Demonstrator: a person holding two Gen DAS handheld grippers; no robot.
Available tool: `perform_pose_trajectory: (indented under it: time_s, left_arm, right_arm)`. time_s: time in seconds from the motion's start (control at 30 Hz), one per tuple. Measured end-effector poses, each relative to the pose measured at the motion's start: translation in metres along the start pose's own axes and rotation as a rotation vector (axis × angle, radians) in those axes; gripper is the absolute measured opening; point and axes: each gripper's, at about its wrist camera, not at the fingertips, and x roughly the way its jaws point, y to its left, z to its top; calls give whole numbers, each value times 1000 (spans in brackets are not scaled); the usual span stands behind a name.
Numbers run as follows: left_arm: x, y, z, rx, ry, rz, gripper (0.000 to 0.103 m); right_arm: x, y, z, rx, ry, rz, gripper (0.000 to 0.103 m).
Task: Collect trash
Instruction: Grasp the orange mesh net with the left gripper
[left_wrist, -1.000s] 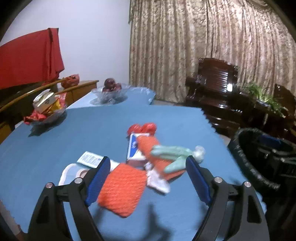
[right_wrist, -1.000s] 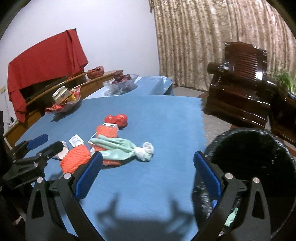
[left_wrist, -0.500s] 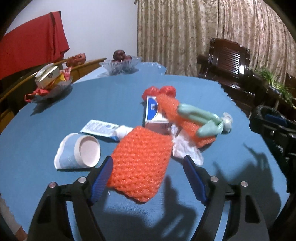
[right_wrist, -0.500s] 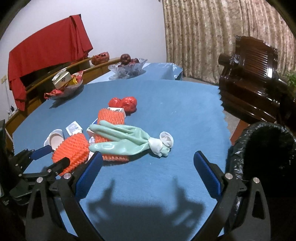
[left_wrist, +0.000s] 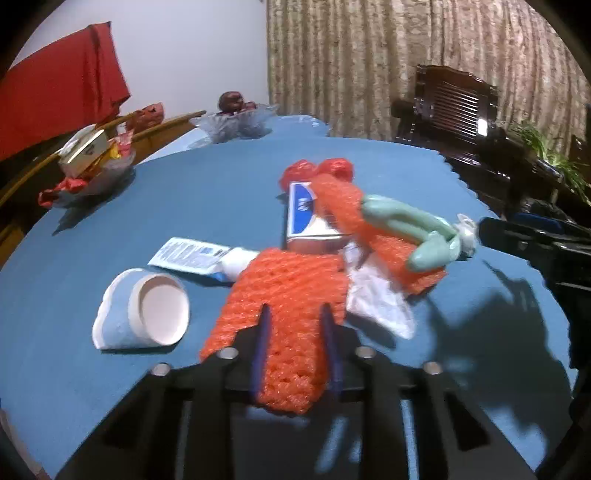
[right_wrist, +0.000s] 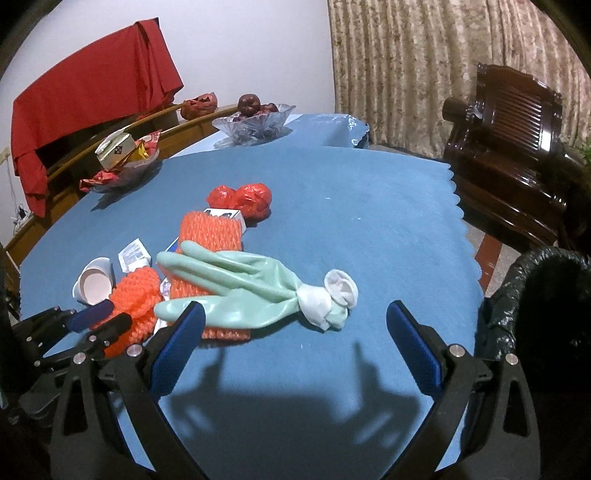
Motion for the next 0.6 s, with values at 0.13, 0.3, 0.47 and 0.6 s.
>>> perform_pose_trajectory:
  time_s: [0.13,0.3,0.47,0.6]
  left_arm:
    - [-3,4,5,-40,-7,-18,18]
    - [-14,7,14,-64,-48,-31,17]
    - [-22,9,22,-90,-77,-37,17]
    - [-35,10,33,-109,-129,-53,17]
  right_arm:
    - [3,-4,4,10,0,-16,96]
    - [13,-12,8,28,14,-43,96]
    - [23,-17,11,36,25,-55,95]
    - [25,-23,14,40,24,-64,94]
